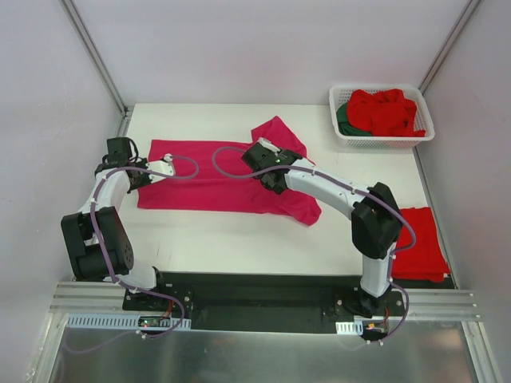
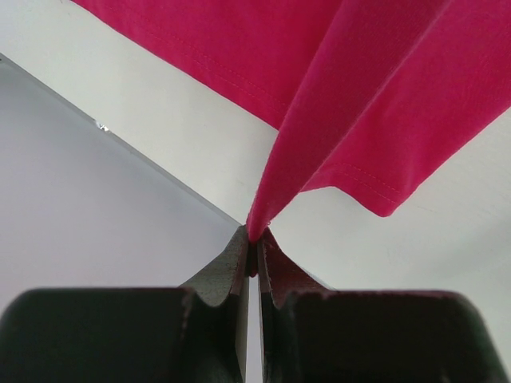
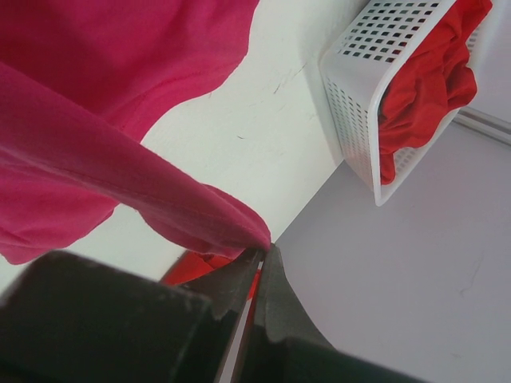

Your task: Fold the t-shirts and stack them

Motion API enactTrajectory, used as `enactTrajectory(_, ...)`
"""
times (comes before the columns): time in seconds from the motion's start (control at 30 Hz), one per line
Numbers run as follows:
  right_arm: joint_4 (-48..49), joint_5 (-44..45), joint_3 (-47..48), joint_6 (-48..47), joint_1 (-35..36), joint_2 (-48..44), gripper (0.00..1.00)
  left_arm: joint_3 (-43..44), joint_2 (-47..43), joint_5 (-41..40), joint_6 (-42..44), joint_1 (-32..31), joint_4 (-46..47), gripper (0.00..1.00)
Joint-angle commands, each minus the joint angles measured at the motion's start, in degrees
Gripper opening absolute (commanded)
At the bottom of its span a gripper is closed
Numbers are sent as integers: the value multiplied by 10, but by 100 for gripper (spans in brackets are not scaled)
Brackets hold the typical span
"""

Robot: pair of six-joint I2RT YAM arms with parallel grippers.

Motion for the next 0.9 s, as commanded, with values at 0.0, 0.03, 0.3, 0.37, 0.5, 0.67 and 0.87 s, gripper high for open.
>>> enactTrajectory(0.0, 9, 22, 34, -16, -9, 8, 1, 6, 1, -12, 3, 7, 4, 0)
enactTrajectory(0.03, 10, 21, 38, -18, -9, 8, 1, 6, 2, -13, 2, 7, 4, 0)
enactTrajectory(0.3, 13, 19, 48, -27, -19, 23, 1, 4, 1, -16, 3, 7, 4, 0)
enactTrajectory(0.37, 13, 19, 48, -26, -25, 27, 1, 3, -1, -17, 3, 7, 5, 0)
enactTrajectory(0.5, 13, 15, 46, -25, -31, 28, 1, 4, -1, -16, 1, 8, 5, 0)
enactTrajectory(0.67, 12, 14, 45, -24, -35, 28, 1, 16, 2, -15, -1, 7, 6, 0)
enactTrajectory(0.87, 3, 10, 46, -19, -37, 35, 1, 19, 1, -7, -10, 8, 9, 0)
